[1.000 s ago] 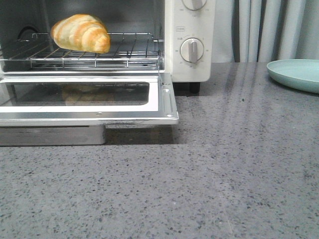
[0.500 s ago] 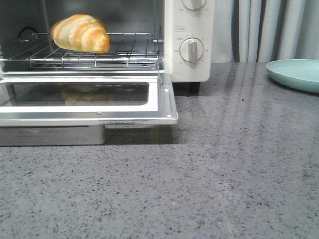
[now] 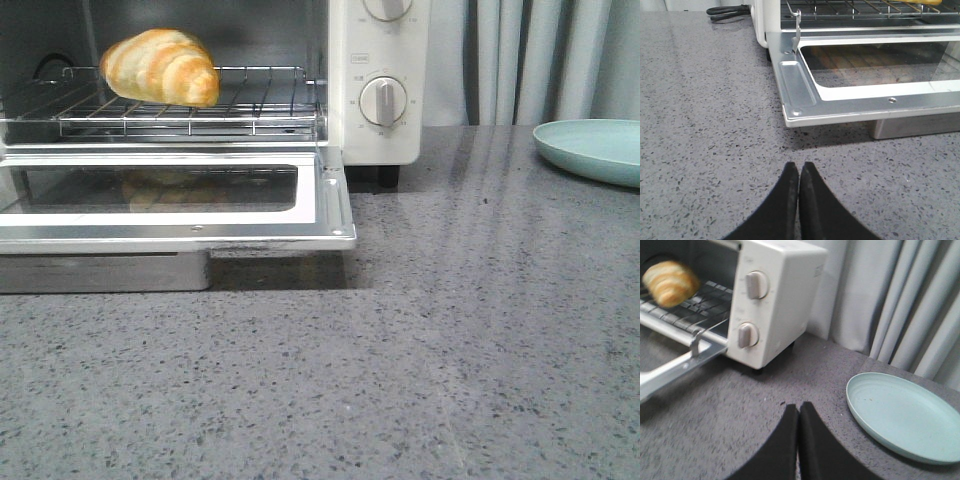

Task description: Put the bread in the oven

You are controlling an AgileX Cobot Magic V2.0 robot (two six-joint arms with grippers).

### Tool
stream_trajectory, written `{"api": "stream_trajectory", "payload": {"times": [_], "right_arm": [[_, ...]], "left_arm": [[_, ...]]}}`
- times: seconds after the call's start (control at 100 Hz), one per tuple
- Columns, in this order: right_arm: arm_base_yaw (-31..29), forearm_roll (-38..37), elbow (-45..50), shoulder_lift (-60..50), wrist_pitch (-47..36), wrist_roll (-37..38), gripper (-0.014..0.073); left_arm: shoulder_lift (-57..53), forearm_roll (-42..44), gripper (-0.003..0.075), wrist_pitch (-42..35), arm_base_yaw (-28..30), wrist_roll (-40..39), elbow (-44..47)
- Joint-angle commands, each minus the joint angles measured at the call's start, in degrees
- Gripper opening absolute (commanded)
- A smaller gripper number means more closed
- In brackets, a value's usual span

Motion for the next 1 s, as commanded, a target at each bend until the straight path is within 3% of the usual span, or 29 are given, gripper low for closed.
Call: {"api": "stream_trajectory", "payload": {"times": [0.0, 0.08, 0.15, 0.25, 0.52, 0.99], "right_arm": [[-3.5, -1.5, 5.7, 0.4, -15.9, 7.0, -0.0049], [-6.4, -2.5, 11.7, 0.3, -21.5, 10.7, -0.0049], [-7.5, -2.5, 15.8, -1.1, -20.9, 12.6, -0.0049], [-9.4, -2.6, 15.4, -4.3, -6.4, 12.9, -0.0049], [-14.6, -2.9, 15.7, -14.5, 9.3, 12.9, -0.0049], [-15.3, -6.0, 15.7, -15.4, 9.4, 12.9, -0.0049]], "left_arm": [[-1.7, -0.9, -0.0021, -2.9, 0.0, -0.6, 1.5], [-1.7, -0.9, -0.0021, -2.9, 0.0, -0.6, 1.5], [-1.7, -0.9, -0.0021, -2.9, 0.0, -0.6, 1.5], [-1.7, -0.9, -0.0021, -2.9, 0.0, -0.6, 1.5], [-1.7, -0.9, -0.0021, -2.9, 0.0, -0.6, 1.5], [-1.7, -0.9, -0.0021, -2.9, 0.0, -0.6, 1.5]]}}
